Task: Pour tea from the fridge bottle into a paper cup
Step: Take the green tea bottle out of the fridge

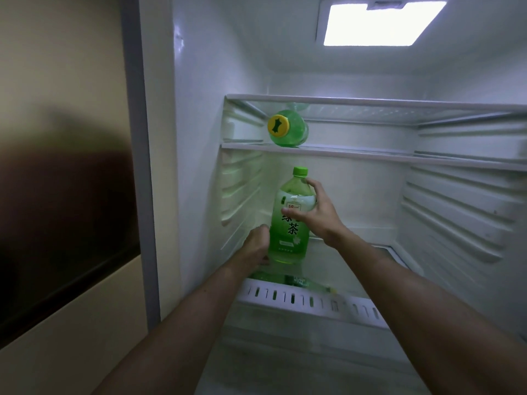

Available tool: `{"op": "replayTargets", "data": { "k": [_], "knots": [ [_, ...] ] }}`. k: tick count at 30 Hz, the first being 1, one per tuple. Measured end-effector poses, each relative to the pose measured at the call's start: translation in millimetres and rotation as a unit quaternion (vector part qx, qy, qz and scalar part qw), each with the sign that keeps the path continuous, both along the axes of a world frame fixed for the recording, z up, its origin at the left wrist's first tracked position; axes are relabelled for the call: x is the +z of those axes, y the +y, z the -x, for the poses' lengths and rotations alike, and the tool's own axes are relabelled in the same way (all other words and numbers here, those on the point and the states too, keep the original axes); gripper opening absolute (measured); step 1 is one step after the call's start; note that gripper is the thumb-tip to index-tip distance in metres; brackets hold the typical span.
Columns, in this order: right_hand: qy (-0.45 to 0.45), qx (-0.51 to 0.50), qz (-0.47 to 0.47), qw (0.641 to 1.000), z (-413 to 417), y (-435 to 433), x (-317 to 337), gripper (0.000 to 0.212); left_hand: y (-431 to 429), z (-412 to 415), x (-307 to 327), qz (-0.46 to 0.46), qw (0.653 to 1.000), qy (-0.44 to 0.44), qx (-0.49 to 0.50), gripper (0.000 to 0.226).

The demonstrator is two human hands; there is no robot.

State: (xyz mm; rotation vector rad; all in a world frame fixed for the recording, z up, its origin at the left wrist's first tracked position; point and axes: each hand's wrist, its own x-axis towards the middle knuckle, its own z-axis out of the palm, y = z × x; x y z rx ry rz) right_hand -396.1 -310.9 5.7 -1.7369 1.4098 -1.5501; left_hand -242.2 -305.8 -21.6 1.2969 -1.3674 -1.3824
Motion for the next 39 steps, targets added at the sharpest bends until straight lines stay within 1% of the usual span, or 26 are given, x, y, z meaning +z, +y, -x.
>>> {"op": "replayTargets", "data": {
  "k": [5, 9, 14, 23, 26, 29, 33, 39],
  "knots": [
    [-0.018, 0.011, 0.003, 1.000, 0.1, 10.6, 13.3, 0.097, 0.4, -2.4, 4.0, -0.067, 0.992, 0.110, -0.009, 0.038],
    [-0.015, 0.008, 0.006, 1.000, -1.0, 18.7, 15.7, 0.099, 4.9, -5.7, 7.0, -0.092, 0.984, 0.150, -0.030, 0.037],
    [-0.012, 0.003, 0.005, 1.000, -4.2, 32.3, 14.2, 0.101, 11.0, -9.9, 3.5, -0.090, 0.983, 0.149, -0.058, 0.038],
    [0.001, -0.015, 0.006, 1.000, -15.4, 67.7, 15.1, 0.085, 41.0, -20.9, 10.0, -0.113, 0.979, 0.152, -0.071, 0.039],
    [0.009, -0.017, 0.003, 1.000, -20.5, 81.3, 16.9, 0.086, 56.6, -26.9, 12.4, -0.122, 0.978, 0.157, -0.069, 0.039],
    [0.012, -0.024, 0.005, 1.000, -27.1, 93.5, 20.9, 0.092, 70.6, -30.1, 12.9, -0.099, 0.980, 0.162, -0.058, 0.042],
    [0.021, -0.033, 0.009, 0.999, -36.4, 112.8, 23.5, 0.081, 90.4, -35.8, 13.6, -0.073, 0.987, 0.140, -0.040, 0.043],
    [0.020, -0.024, 0.022, 0.999, -47.5, 149.6, 25.8, 0.083, 130.8, -47.4, 17.2, -0.067, 0.988, 0.138, -0.031, 0.044]
  ]
}}
